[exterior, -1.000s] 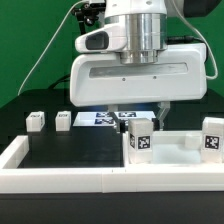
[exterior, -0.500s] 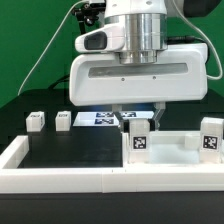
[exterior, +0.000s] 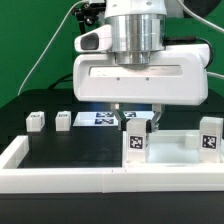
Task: Assemble square table
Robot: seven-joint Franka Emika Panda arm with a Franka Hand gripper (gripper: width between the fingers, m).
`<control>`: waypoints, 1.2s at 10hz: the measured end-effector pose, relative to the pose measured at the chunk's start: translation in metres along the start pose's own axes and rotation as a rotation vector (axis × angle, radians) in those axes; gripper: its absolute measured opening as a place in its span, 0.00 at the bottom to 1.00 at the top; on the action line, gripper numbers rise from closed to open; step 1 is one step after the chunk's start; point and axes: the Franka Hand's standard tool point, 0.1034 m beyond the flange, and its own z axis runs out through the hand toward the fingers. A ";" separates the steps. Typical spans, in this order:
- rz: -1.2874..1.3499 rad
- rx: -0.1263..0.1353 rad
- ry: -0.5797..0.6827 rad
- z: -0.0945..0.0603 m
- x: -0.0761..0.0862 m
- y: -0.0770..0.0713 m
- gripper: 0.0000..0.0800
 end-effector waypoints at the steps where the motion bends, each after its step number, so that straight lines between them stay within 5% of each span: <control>1: 0.025 -0.007 0.002 0.000 0.000 0.001 0.38; 3: 0.019 -0.007 0.003 0.000 0.000 0.001 0.39; 4: 0.002 -0.005 0.001 0.000 -0.004 -0.003 0.61; 5: -0.042 -0.004 -0.002 -0.002 -0.007 -0.007 0.61; 6: -0.094 0.002 -0.001 -0.006 -0.007 -0.010 0.78; 12: -0.212 0.010 0.000 -0.012 -0.012 -0.003 0.81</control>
Offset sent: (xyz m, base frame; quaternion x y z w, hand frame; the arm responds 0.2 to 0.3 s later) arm -0.0124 0.0128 0.0014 -0.0053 0.0011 -0.0440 0.9990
